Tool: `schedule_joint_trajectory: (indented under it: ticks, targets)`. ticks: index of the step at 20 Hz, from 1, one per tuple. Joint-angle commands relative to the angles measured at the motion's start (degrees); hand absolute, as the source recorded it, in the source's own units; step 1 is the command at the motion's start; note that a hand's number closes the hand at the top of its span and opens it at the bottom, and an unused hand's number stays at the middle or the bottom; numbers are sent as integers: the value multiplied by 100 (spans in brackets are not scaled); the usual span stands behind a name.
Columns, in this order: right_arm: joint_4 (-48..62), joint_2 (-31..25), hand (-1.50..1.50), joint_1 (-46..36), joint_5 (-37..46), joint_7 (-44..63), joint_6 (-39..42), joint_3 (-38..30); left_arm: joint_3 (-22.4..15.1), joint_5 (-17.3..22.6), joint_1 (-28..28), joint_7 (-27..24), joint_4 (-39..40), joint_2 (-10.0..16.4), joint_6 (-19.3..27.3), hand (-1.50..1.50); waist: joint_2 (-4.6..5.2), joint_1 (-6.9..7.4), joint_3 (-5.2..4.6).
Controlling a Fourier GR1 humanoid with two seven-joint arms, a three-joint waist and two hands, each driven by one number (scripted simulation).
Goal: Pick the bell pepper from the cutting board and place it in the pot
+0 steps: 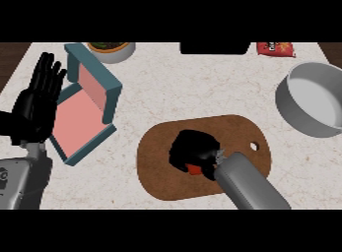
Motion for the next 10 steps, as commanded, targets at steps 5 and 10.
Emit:
schedule_joint_trajectory:
  ticks: [5,10]
  targets:
    - [-1452,-79,150,495,-220,496,26,-515,168,115,149,243,-217,193,-153,0,53,-40,65]
    - [-599,215,150,-233,-72,3185,-652,-2299,90,19,108,18,-175,76,-59,0,155,-91,62]
